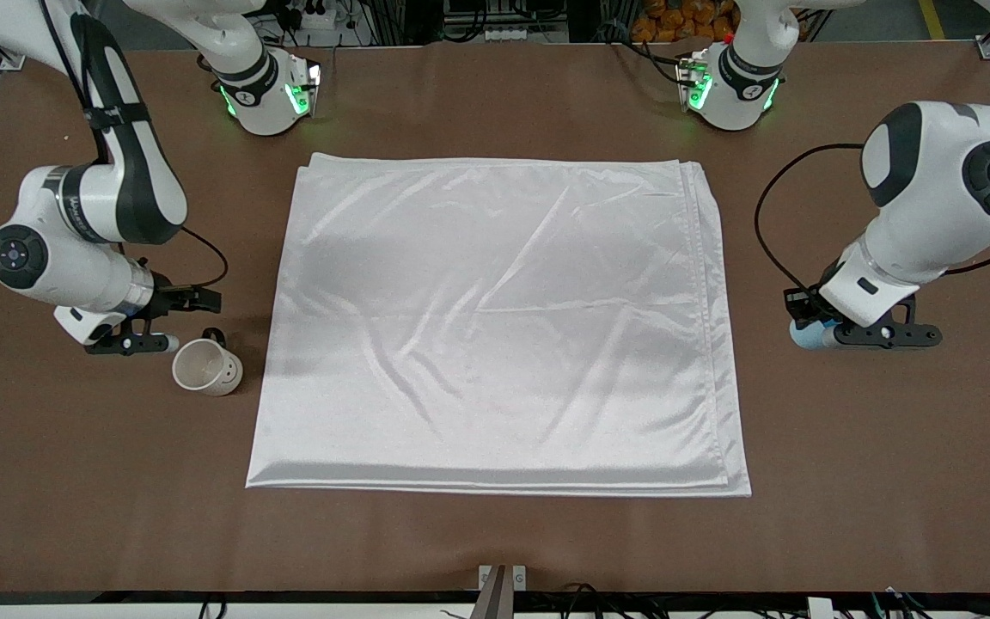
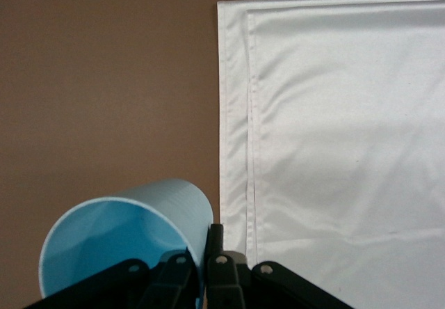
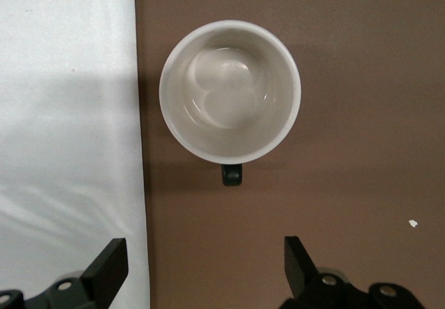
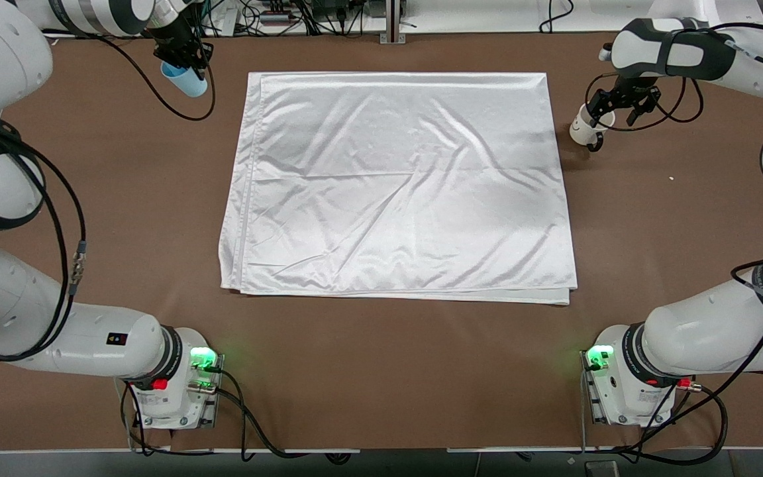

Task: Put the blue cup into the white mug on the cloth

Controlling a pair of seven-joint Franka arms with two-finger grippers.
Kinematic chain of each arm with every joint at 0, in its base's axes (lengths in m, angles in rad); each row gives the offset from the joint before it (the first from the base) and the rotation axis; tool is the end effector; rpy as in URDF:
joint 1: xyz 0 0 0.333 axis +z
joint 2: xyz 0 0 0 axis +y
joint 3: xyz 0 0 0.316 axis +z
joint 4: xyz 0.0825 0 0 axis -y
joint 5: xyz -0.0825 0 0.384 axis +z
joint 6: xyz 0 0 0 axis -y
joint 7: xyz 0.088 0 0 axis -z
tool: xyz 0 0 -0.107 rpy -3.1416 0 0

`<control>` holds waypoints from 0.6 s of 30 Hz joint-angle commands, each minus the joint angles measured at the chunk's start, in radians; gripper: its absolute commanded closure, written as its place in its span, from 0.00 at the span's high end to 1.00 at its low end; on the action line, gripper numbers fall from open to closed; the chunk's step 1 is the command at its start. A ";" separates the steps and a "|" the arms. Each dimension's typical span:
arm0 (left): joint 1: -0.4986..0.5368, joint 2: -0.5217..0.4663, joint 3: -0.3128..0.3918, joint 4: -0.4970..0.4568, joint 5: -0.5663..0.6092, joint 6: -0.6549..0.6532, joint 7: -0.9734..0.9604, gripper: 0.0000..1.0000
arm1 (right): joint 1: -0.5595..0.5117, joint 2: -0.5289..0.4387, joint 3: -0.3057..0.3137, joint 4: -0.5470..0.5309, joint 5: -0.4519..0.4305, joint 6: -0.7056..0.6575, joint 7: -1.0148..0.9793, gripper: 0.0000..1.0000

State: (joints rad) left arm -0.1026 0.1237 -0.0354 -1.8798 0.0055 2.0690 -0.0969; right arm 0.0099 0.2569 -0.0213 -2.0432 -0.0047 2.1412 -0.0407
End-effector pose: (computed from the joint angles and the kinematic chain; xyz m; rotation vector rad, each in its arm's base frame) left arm 0.5933 -0.0814 0.4493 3.1321 -0.0676 0.1022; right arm 0.5713 -0.0065 0.3038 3.1262 0.0507 -0.2491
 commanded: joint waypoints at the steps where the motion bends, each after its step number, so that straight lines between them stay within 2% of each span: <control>1: -0.014 -0.062 0.006 0.007 0.011 -0.082 0.009 0.00 | -0.011 0.050 0.006 0.003 -0.001 0.054 0.012 0.95; 8: -0.011 -0.114 -0.011 0.013 0.011 -0.164 0.003 0.00 | -0.028 0.097 0.006 0.006 -0.003 0.120 0.008 0.93; 18: -0.011 -0.119 -0.015 0.015 0.011 -0.184 0.003 0.00 | -0.031 0.151 0.006 0.012 -0.001 0.215 0.008 0.79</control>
State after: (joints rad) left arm -0.1091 0.0138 -0.0506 -1.8657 0.0056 1.9059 -0.0969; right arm -0.0096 0.3763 -0.0236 -2.0429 -0.0047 2.3143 -0.0407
